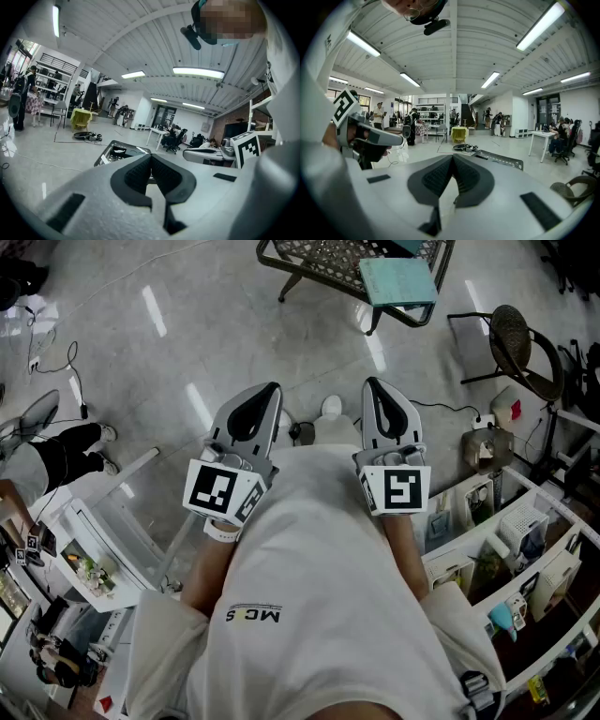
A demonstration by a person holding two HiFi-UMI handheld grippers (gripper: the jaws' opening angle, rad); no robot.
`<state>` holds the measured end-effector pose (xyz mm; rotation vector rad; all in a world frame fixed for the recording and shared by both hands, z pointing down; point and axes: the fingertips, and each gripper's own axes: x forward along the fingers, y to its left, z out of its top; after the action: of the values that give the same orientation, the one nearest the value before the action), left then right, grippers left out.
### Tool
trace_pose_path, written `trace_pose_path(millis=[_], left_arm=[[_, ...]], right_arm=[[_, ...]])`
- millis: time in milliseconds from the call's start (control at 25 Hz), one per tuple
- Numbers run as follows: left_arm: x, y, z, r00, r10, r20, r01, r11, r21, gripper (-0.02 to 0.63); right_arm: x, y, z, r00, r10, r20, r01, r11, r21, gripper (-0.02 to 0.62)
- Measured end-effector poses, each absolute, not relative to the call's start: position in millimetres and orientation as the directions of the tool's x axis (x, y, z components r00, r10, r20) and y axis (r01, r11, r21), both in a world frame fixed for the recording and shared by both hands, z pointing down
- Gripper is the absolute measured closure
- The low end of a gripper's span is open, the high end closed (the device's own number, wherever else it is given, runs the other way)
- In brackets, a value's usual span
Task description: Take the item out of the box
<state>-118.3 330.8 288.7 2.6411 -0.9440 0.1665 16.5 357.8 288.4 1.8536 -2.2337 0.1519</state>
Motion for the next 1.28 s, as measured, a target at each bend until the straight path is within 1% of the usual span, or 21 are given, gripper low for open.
trace_pose_path(millis=[120, 240, 760, 840, 920, 1000, 1160, 1280], left_arm=[[-115, 350, 276, 0.747, -0.619, 0.243, -0.665, -0.705, 0.247, 0.581], [-100, 366, 273, 0.732, -0.634, 0.251, -0.681, -0.684, 0.260, 0.581], [-26, 380, 266, 0.730, -0.643, 0.231, -0.683, -0.695, 0.226, 0.581], [-12, 385, 270, 0.733, -0.637, 0.239, -0.680, -0.698, 0.223, 0.581], [5, 388, 273, 0.736, -0.632, 0.243, -0.677, -0.704, 0.215, 0.581], [22, 390, 270, 0.740, -0.631, 0.233, -0.672, -0.709, 0.214, 0.581], [43, 395, 264, 0.747, -0.624, 0.229, -0.664, -0.717, 0.215, 0.581], [49, 390, 265, 0.738, -0.637, 0.226, -0.675, -0.701, 0.229, 0.581]], right_arm=[[20, 368, 282, -0.200, -0.953, 0.229, -0.977, 0.211, 0.025, 0.580], [34, 378, 275, -0.214, -0.953, 0.214, -0.974, 0.224, 0.022, 0.580], [101, 401, 276, -0.207, -0.970, 0.128, -0.976, 0.196, -0.094, 0.578], [110, 406, 274, -0.230, -0.969, 0.093, -0.970, 0.221, -0.101, 0.578], [121, 414, 266, -0.274, -0.962, 0.020, -0.956, 0.270, -0.115, 0.581], [136, 417, 261, -0.287, -0.957, -0.024, -0.949, 0.288, -0.131, 0.581], [149, 421, 265, -0.296, -0.955, -0.017, -0.943, 0.295, -0.152, 0.581], [145, 413, 268, -0.336, -0.942, -0.009, -0.925, 0.332, -0.184, 0.581]])
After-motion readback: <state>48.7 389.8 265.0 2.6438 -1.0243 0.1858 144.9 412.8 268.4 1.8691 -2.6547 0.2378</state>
